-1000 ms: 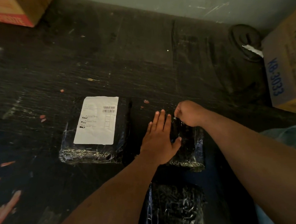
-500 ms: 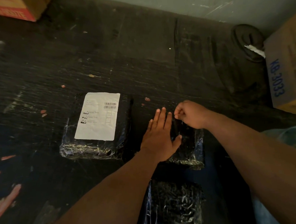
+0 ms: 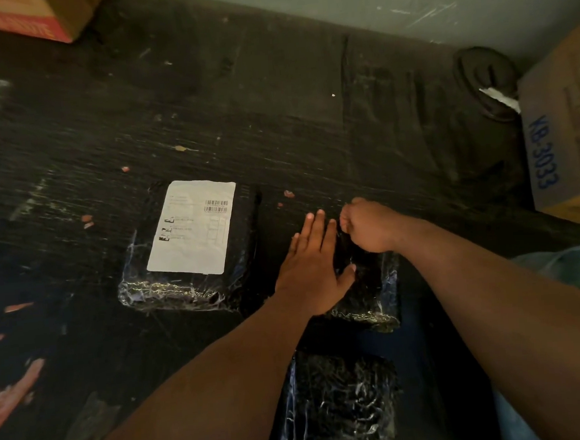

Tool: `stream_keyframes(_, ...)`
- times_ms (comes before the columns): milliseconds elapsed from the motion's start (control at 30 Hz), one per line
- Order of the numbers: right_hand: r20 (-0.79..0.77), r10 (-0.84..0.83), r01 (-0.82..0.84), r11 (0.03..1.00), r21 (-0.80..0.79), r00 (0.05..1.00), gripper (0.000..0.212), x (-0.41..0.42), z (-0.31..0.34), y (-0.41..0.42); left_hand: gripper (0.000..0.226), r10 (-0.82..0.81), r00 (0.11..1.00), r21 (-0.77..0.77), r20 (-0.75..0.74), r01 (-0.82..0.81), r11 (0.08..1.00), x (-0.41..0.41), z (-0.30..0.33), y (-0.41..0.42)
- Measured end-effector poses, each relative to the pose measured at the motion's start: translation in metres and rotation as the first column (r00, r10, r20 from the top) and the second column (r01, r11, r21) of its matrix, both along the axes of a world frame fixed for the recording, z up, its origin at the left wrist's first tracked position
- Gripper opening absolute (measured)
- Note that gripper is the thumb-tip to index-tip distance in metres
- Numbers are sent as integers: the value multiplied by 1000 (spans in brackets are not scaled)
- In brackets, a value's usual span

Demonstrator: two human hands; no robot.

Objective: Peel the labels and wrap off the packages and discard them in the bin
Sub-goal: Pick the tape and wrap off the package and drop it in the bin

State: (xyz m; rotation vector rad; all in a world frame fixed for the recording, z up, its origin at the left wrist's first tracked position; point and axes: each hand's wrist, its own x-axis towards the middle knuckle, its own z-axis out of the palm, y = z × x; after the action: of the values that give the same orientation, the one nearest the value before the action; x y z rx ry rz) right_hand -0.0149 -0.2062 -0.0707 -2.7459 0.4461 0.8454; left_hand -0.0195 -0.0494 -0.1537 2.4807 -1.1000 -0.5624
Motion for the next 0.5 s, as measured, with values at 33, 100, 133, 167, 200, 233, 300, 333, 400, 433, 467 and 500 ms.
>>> stream_keyframes(33,9,-2,2,1000,9,1000,16,-2,-1,-2,88,-2,1000,3,0,2,1000,0,0,0)
stream_keyframes(100,59,-39,37,998,44,998,16,-6,-3,-8,87,-6,1000,6,3,6,1000,0,0,0)
stream_keyframes(133,89,-65,59,996,65,994,16,-8,-3,-10,87,-7,1000,5,7,7,1000,0,-1,0)
stream_keyframes(167,113,-85,76,994,82,990,16,-9,-3,-12,87,-7,1000,3,10,7,1000,-1,0,0)
stream_keyframes(200,122,-97,86,992,92,988,15,-9,-4,-13,87,-7,1000,1,10,7,1000,-1,0,0)
stream_keyframes(233,122,-99,87,992,93,988,14,-9,-5,-13,87,-6,1000,0,8,6,1000,-1,0,1)
stream_keyframes(300,108,-88,79,994,81,990,11,-8,-6,-12,87,-3,1000,0,3,3,1000,-1,1,1)
stream_keyframes(333,104,-78,71,995,72,992,10,-7,-6,-12,87,-2,1000,-1,2,2,1000,-1,1,0)
stream_keyframes(400,100,-56,51,997,51,993,11,-5,-7,-11,87,0,1000,-3,1,0,1000,-1,1,0)
stream_keyframes(433,95,-45,42,998,38,994,12,-4,-7,-10,87,0,1000,-3,-1,0,1000,-1,1,0)
stream_keyframes(467,86,-29,27,999,20,996,13,-4,-7,-9,87,1,1000,-4,-3,-1,1000,-1,1,0)
stream_keyframes(500,74,-7,7,1000,-2,997,14,-3,-6,-8,87,2,1000,-7,-5,-2,1000,-1,1,1)
